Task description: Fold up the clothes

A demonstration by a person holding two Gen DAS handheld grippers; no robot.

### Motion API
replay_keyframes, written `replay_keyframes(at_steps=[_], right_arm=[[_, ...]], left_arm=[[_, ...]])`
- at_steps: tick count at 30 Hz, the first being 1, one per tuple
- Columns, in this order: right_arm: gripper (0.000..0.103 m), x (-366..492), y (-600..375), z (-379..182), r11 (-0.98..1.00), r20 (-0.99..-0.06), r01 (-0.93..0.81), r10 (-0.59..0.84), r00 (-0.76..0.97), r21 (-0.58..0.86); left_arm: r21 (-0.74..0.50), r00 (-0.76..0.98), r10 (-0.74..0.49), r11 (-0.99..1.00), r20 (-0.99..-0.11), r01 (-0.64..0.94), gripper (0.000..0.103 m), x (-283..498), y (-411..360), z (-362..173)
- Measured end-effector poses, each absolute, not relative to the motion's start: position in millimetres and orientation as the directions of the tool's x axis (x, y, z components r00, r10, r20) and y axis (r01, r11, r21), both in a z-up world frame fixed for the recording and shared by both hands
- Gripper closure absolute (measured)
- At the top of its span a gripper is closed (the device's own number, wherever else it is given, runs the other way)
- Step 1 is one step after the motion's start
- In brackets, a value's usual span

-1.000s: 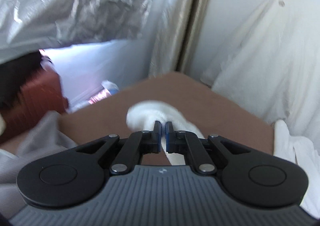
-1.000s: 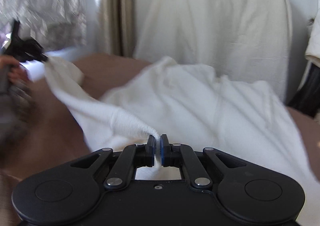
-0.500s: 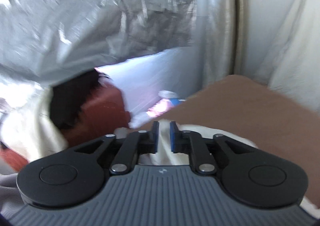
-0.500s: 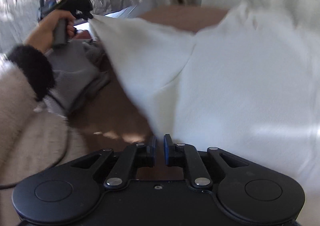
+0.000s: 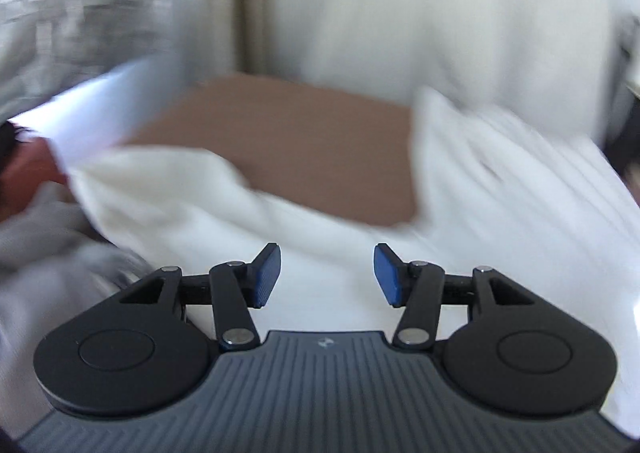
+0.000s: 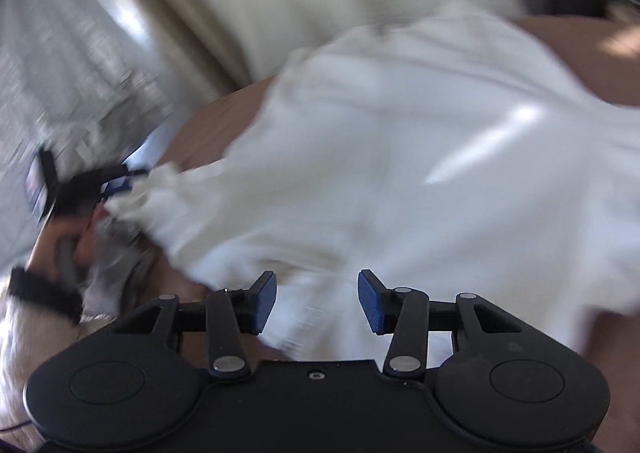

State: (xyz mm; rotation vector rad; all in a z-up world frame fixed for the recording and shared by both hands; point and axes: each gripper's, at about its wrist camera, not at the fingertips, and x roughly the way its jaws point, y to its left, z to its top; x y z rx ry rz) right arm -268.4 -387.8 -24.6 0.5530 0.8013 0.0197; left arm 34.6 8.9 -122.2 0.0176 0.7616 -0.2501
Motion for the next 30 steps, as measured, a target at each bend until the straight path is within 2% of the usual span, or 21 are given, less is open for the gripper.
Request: replay_keyframes(at_steps=[3,5,6,9,11,18,21,23,24,26,29,30], right_arm=[[0.048,-291,-401,-33,0.851,-0.704,0.233,0.201,0.681,0.47],[0.046,-304,-408,-40,0.843,-0.725,0.266,0.194,0.661,0.468],[0.045,-304,-407,-48,0.826,-0.744,0.292,0.21,0.634,0.482],[0.045,-304,-408,-76,0.736,-0.758,0.366,0.298,0.58,0.57],[0.045,-303,-410,-94,0.664,-0.727,0.389,0.354,0.589,0.638],[0.045,-299,-409,-126,0.596,-0.694,0.414,0.377,0.613,0.689],[0.042,-298,-407,-132,0.566,-0.653,0.391,0.391,0.649,0.726],[0.036,-299,-410,-136,0.524,-0.607,0.369,0.411,0.68,0.768],[0.032,-300,-411,-138,0.499,-0.583,0.359,0.421,0.695,0.789],[0.031,-303,-415,-145,0.436,-0.537,0.352,0.436,0.722,0.828],[0.031,-302,-414,-147,0.445,-0.529,0.335,0.44,0.725,0.83],[0.037,-301,-413,-145,0.472,-0.54,0.329,0.435,0.72,0.818]], left_arm=[[-0.091,0.647,-0.332,0.922,-0.687,0.377,0.049,0,-25,-120],[-0.181,0.578,-0.422,0.885,-0.698,0.428,0.033,-15,-34,-127],[-0.239,0.536,-0.467,0.865,-0.703,0.441,0.03,-21,-37,-132],[-0.383,0.408,-0.568,0.807,-0.715,0.45,0.03,-34,-42,-151],[-0.405,0.341,-0.588,0.781,-0.734,0.475,0.03,-40,-44,-162],[-0.424,0.2,-0.605,0.721,-0.771,0.548,0.029,-40,-60,-181],[-0.409,0.157,-0.577,0.72,-0.801,0.561,0.026,-43,-73,-191],[-0.405,0.144,-0.569,0.719,-0.81,0.565,0.026,-45,-78,-194],[-0.402,0.139,-0.565,0.718,-0.813,0.568,0.023,-46,-80,-195],[-0.399,0.127,-0.55,0.728,-0.826,0.557,0.019,-45,-85,-201],[-0.317,0.109,-0.447,0.766,-0.888,0.559,0.019,-49,-98,-214],[-0.265,0.127,-0.411,0.764,-0.903,0.589,0.019,-54,-104,-215]])
